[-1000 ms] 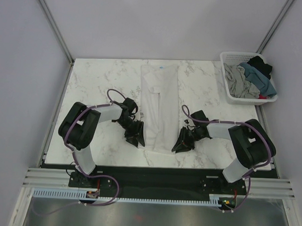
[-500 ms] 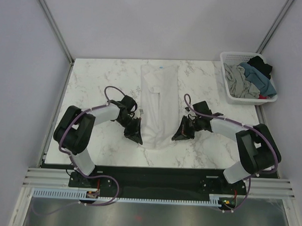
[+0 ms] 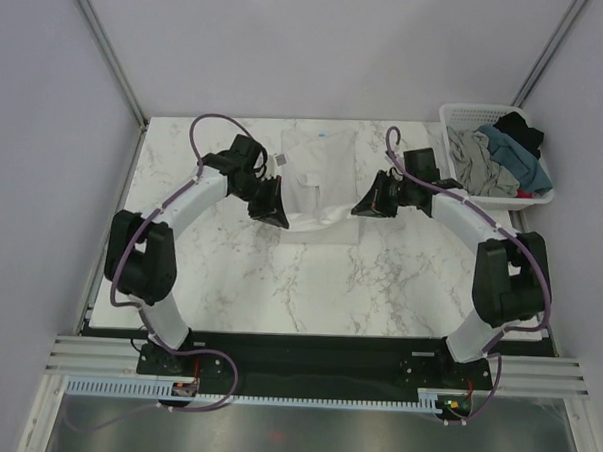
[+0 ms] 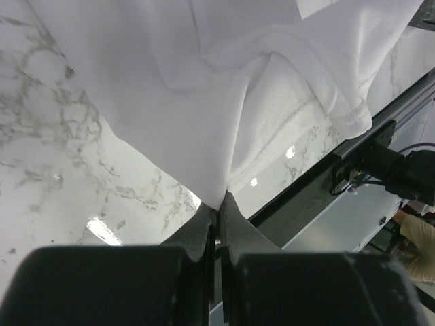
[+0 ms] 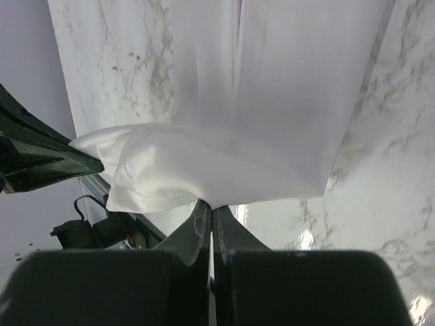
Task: Fold and stack the t-shirts
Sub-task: Fold the tshirt
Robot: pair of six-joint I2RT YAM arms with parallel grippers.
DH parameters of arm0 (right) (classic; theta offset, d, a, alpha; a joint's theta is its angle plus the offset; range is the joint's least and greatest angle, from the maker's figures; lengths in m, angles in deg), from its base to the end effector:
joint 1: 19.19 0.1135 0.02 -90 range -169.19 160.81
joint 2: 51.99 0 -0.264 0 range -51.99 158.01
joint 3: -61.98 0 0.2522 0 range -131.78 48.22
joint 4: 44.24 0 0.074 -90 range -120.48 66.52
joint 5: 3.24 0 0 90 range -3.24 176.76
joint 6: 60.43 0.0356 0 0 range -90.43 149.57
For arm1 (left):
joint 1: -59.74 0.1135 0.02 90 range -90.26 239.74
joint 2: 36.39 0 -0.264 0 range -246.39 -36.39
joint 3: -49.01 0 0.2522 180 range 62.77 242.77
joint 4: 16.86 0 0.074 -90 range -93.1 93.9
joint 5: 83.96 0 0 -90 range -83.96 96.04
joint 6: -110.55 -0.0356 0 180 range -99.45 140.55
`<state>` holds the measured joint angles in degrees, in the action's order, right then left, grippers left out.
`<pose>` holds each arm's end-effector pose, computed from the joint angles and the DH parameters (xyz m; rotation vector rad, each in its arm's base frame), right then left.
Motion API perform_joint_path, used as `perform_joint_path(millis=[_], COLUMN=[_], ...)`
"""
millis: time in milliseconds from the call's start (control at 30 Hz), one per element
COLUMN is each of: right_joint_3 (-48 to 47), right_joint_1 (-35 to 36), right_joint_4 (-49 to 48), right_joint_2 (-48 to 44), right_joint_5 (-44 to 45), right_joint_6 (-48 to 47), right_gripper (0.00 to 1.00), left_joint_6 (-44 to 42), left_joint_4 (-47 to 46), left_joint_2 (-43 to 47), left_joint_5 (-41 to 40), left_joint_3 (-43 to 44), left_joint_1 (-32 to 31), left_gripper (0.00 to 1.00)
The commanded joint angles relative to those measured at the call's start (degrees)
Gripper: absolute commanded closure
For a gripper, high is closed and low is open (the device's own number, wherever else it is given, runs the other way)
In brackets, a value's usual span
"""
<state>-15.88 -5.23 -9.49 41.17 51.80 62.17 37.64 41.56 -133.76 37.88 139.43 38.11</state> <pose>0.3290 0.1028 0.2315 0.1236 2.5360 1.0921 0.3163 -0.1456 0.2500 0.2820 2.7608 -0.9458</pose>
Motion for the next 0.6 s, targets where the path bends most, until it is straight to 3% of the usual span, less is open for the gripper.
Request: perform_joint_path(millis=[0,133,433,500,567], right_joint_3=[-9.2,-21.0,-30.6,-30.7,-30.4], right_joint_1=[-0.7,-0.7,-0.8,-0.9,-1.2], right_joint_4=[-3.2,-5.1,-8.2,-8.4,-8.2], right_joint_2=[6.3,17.2,29.6,29.7,28.9], right_joint_5=[1.7,1.9,3.3,4.2,5.4], right_joint_6=[-2.6,-3.8,-6.1,-6.8,-8.2], right_gripper=[1.0,1.0,1.0,1.0,0.99], left_joint_6=[-3.8,-4.5,-6.1,-7.0,-8.2], left_joint_4=[0.9,0.6,-2.0,-2.0,-1.9], left_joint_2=[-6.9,-16.0,-30.9,-30.9,-30.2], left_joint_5=[-1.3,-0.7,-6.8,-9.2,-11.3], left_joint_3=[8.3,17.0,33.1,35.5,36.4], left_joint_1=[2.3,3.6,5.2,5.1,5.1], left_gripper=[0.98,0.98,0.98,0.83,0.78])
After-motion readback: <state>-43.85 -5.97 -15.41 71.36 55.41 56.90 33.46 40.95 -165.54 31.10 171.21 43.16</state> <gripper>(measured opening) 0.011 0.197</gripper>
